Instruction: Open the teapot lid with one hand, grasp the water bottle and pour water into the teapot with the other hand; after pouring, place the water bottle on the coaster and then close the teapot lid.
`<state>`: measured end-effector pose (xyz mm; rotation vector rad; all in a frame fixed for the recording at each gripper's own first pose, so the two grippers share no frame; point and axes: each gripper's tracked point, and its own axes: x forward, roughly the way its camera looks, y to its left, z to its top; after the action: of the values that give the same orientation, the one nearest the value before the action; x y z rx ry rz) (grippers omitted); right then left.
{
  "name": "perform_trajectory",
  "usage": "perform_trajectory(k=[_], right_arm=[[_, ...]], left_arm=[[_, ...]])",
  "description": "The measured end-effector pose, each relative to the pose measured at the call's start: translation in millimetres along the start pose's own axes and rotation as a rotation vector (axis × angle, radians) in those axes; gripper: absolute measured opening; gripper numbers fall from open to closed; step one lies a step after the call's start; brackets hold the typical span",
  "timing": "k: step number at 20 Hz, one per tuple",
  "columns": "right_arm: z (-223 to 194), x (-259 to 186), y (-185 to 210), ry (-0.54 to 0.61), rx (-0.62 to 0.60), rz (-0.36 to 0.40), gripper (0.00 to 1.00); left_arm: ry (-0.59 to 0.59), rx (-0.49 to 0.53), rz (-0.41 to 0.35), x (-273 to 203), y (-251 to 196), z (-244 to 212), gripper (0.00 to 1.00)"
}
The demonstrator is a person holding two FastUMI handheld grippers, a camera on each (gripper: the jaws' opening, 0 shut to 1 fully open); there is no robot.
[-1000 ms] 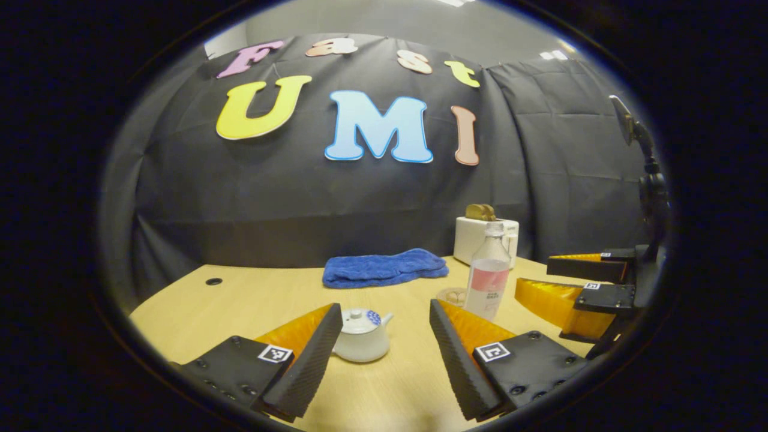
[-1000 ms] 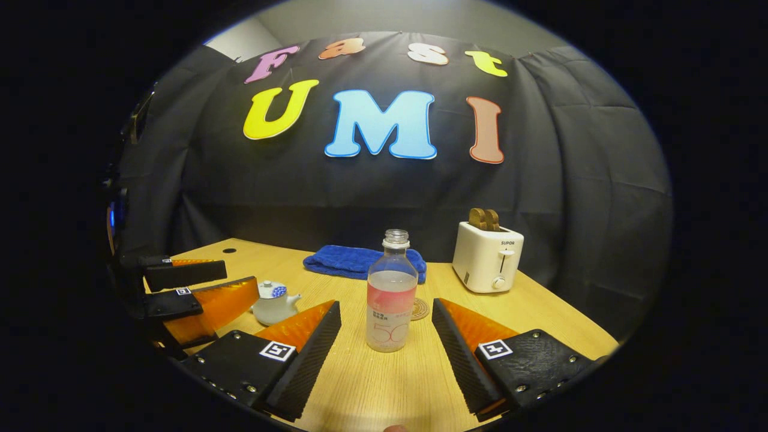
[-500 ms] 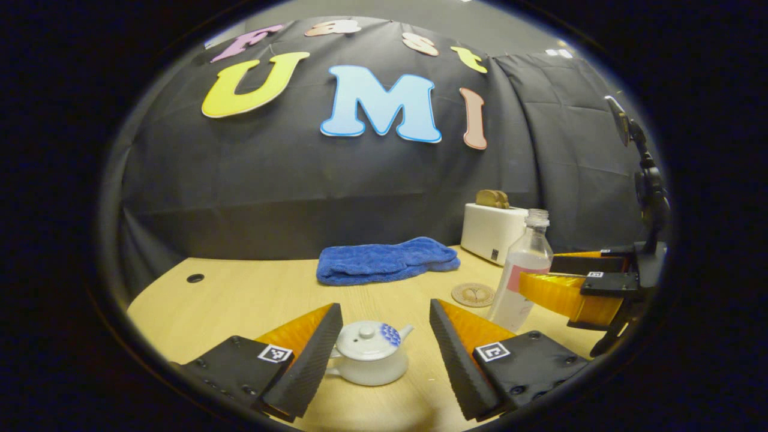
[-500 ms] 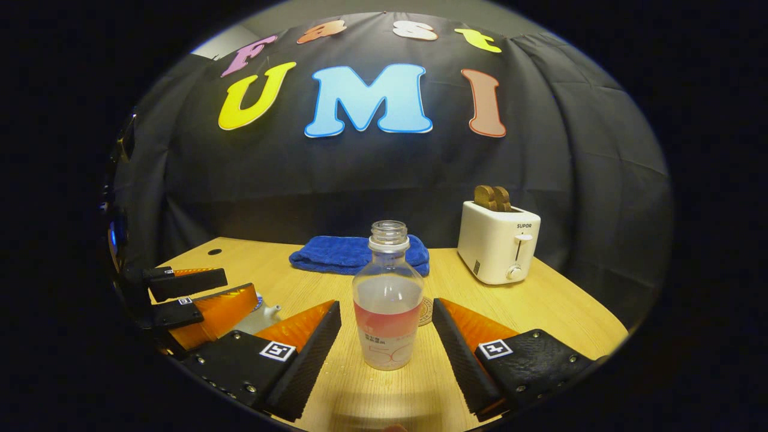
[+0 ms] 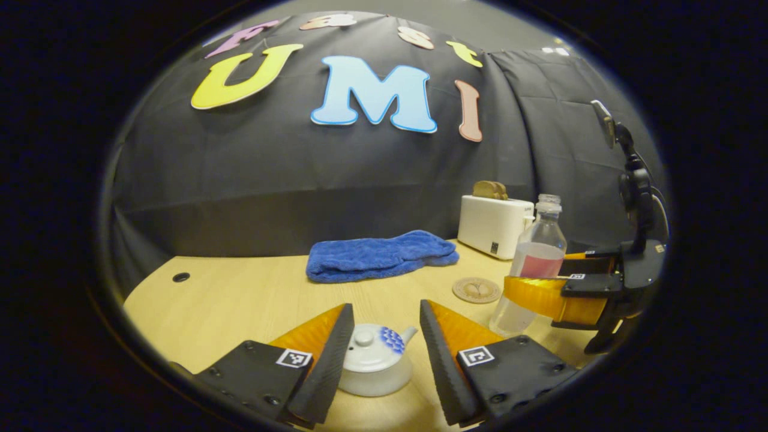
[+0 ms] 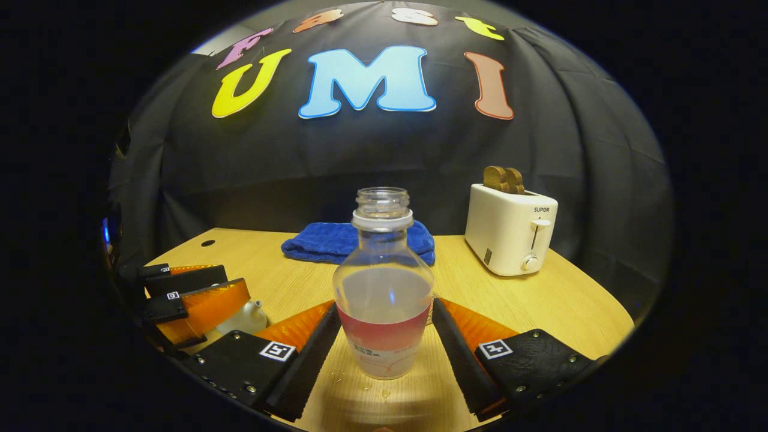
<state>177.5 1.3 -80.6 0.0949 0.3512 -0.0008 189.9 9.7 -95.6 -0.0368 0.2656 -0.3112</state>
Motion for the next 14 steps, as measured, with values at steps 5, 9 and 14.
perform_trajectory(k=[5,9,14], right_arm=[[-6.0,1.3,-1.1,0.016,-0.015,-0.011,0.95],[-8.4,2.2,-1.6,0.021,-0.025,-0.013,0.95],[-8.0,2.5,-1.4,0.012,-0.045,-0.014,0.95]], left_arm=[[-0.007,-0.005,0.042,-1.4,8.0,0.4,0.52],[-0.009,-0.005,0.050,-3.7,10.3,1.2,0.31],[-0.007,-0.002,0.058,-3.3,10.1,1.6,0.30]])
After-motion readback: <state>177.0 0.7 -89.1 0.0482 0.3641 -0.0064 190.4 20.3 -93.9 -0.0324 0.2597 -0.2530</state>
